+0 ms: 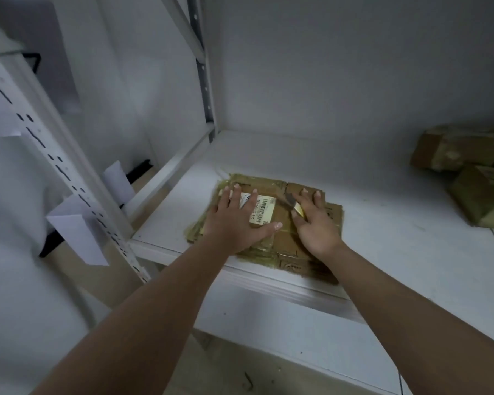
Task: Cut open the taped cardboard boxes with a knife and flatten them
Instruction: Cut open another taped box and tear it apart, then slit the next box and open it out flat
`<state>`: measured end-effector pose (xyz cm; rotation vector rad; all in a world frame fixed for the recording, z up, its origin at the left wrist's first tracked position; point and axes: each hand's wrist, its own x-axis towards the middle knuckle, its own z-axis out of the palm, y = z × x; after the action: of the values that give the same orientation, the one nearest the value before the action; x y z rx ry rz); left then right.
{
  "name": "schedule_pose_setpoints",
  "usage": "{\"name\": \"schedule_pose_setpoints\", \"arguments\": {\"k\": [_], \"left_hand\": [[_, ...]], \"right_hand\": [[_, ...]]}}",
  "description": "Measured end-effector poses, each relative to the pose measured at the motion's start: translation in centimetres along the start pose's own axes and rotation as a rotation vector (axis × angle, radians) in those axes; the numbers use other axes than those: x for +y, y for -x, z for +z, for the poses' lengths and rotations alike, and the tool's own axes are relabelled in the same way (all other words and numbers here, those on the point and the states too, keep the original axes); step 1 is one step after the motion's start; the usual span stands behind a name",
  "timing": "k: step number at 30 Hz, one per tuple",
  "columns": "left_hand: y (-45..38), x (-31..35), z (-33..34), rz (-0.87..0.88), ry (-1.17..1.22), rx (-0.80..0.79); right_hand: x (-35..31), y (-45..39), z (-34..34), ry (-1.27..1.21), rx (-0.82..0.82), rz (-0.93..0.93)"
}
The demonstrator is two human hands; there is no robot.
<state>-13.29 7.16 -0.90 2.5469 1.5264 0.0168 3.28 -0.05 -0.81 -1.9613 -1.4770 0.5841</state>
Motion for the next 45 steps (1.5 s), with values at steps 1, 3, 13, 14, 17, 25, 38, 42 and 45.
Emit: {"name": "schedule_pose_setpoints", "arguments": {"k": [1, 3, 13, 14, 17, 25, 38, 42, 45], "left_hand": [[-0.1, 0.1, -0.3, 0.0, -0.009, -0.024], [-0.2, 0.3, -1.0, -0.003, -0.045, -0.061], [0.7, 6.3, -4.4, 0.133, -0.217, 0.089], [0.8, 7.7, -4.5, 0.148, -0.196, 0.105], [0.9, 11.8, -4.6, 0.15, -0.155, 0.146], [0.3, 26.3, -1.4, 0.263, -0.097, 0.152], [-5.5, 46.8, 4.6, 0.349, 0.031, 0.263], [-7.4, 49.6, 4.7, 0.241, -0.077, 0.154], [-8.0, 49.5, 5.4, 0.092, -0.097, 0.063]], "right_hand": [[-0.2, 0.3, -0.7, -0.08, -0.016, 0.021], [-0.2, 1.2, -1.9, -0.183, 0.033, 0.036], [5.3, 5.6, -6.5, -0.165, 0.311, 0.095], [6.2, 5.8, -7.1, -0.149, 0.319, 0.097], [9.1, 6.1, -9.1, -0.123, 0.354, 0.09], [20.2, 9.2, -18.2, -0.038, 0.444, 0.166], [32.5, 13.4, -25.3, -0.069, 0.501, 0.272], [32.7, 13.3, -25.6, -0.183, 0.551, 0.273], [32.9, 13.4, -25.4, -0.201, 0.566, 0.255]]}}
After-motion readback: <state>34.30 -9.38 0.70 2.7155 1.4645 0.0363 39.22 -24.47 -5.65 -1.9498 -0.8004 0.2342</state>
